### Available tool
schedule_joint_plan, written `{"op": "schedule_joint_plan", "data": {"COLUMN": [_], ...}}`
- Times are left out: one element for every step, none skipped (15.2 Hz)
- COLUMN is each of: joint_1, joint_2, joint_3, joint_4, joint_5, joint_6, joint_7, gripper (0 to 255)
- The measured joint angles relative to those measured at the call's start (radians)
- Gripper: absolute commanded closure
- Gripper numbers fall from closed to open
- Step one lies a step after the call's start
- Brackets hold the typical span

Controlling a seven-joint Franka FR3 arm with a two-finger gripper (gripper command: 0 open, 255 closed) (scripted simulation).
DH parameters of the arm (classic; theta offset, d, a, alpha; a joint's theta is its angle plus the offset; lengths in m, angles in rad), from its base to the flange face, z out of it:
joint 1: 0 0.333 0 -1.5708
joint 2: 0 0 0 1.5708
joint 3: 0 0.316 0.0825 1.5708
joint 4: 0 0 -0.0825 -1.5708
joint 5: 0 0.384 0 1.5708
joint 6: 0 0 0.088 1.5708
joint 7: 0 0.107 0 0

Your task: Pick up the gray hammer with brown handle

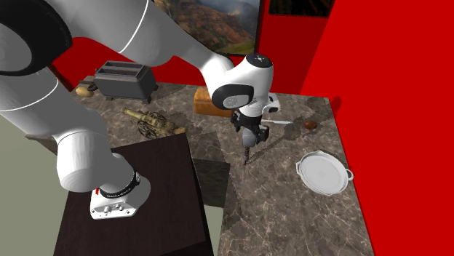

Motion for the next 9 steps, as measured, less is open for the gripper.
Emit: {"op": "schedule_joint_plan", "data": {"joint_1": [-0.001,-0.001,0.0,0.0,0.0,0.0,0.0,0.0,0.001], "joint_2": [0.012,0.025,0.038,0.043,0.046,0.048,0.048,0.048,0.048], "joint_3": [-0.001,-0.001,0.0,0.0,0.0,0.0,0.001,0.001,0.001], "joint_4": [-0.003,-0.002,-0.004,-0.008,-0.011,-0.013,-0.014,-0.013,-0.013], "joint_5": [0.004,0.008,0.012,0.013,0.015,0.015,0.016,0.016,0.016], "joint_6": [0.015,0.027,0.04,0.05,0.056,0.06,0.062,0.063,0.063], "joint_7": [-0.006,-0.01,-0.012,-0.013,-0.014,-0.015,-0.015,-0.015,-0.014], "gripper": [0,0,0,0,255,255,255,255,255]}}
